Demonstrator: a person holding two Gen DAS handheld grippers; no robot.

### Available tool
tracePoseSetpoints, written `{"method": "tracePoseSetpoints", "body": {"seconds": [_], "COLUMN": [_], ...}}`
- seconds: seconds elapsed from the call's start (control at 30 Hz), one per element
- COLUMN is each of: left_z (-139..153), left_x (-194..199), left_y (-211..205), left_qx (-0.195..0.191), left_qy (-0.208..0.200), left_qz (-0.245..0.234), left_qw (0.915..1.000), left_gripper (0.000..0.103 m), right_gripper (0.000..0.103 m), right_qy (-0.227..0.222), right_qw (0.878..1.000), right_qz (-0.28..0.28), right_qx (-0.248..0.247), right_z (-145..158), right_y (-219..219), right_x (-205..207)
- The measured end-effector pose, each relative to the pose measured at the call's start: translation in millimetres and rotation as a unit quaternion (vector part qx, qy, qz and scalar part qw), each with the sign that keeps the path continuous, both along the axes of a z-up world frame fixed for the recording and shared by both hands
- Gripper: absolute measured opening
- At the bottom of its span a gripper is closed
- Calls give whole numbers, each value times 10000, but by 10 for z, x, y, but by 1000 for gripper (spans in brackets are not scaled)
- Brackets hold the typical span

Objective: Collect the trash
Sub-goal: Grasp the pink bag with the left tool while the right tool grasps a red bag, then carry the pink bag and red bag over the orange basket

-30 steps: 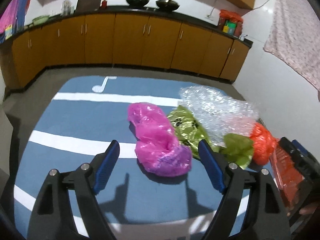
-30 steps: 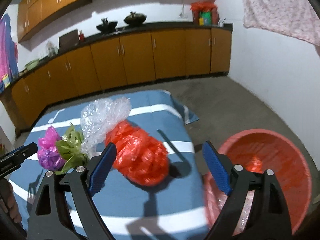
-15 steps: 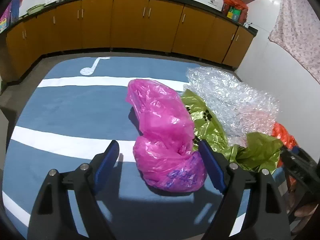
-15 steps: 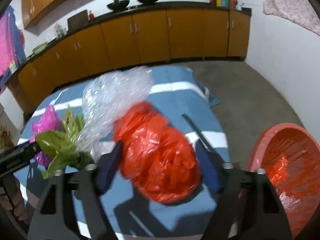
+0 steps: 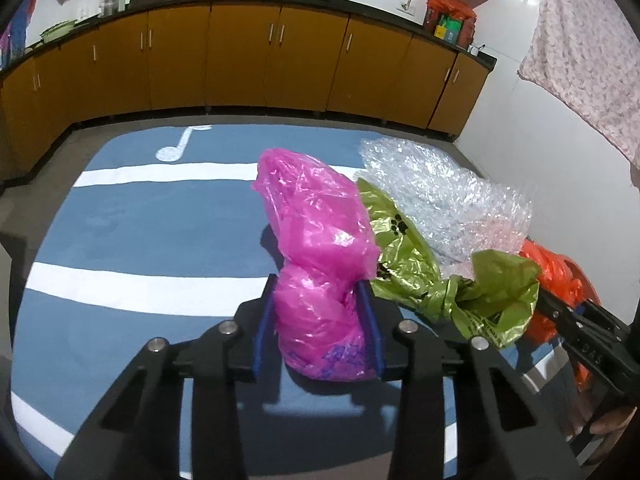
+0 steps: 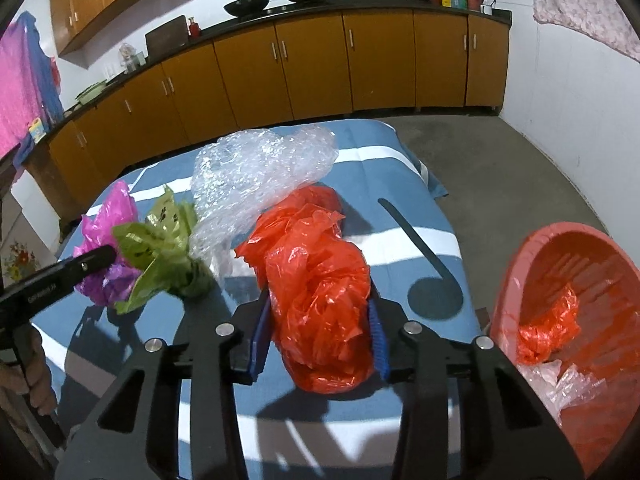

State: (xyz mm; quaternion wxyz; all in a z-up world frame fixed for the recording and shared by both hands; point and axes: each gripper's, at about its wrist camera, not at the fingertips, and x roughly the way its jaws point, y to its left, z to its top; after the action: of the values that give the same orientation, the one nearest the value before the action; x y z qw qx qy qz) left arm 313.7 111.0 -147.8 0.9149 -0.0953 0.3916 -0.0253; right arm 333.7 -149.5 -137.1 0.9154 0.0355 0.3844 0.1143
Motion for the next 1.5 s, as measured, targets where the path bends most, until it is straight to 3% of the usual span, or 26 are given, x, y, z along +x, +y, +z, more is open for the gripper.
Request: {"method": "tracePoseSetpoints", "body": {"seconds": [0.47, 0.67, 1.07, 1.5], "left_z": [287, 456, 803, 869], "left_x": [-654, -844, -1050, -1071], "left_y": [223, 119, -504, -1284], "left_qx": [-61, -43, -206, -334], "left_qy": [-331, -519, -929, -1018], "left_qz": [121, -63, -737, -1475], "left_qw": [9994, 9986, 9927, 9832], "left_gripper": [38, 38, 38, 38], "right_gripper": [41, 41, 41, 41], "right_qy": [-85, -192, -931, -1219], "right_qw": [9999, 9996, 9915, 9760], "right_qz": [-55, -168, -910, -1789], "right_qx": [69, 128, 21, -236], "right_z": [130, 242, 707, 837], "right_y": [-75, -191, -701, -1265], "right_x": [-520, -722, -1178, -1490]}}
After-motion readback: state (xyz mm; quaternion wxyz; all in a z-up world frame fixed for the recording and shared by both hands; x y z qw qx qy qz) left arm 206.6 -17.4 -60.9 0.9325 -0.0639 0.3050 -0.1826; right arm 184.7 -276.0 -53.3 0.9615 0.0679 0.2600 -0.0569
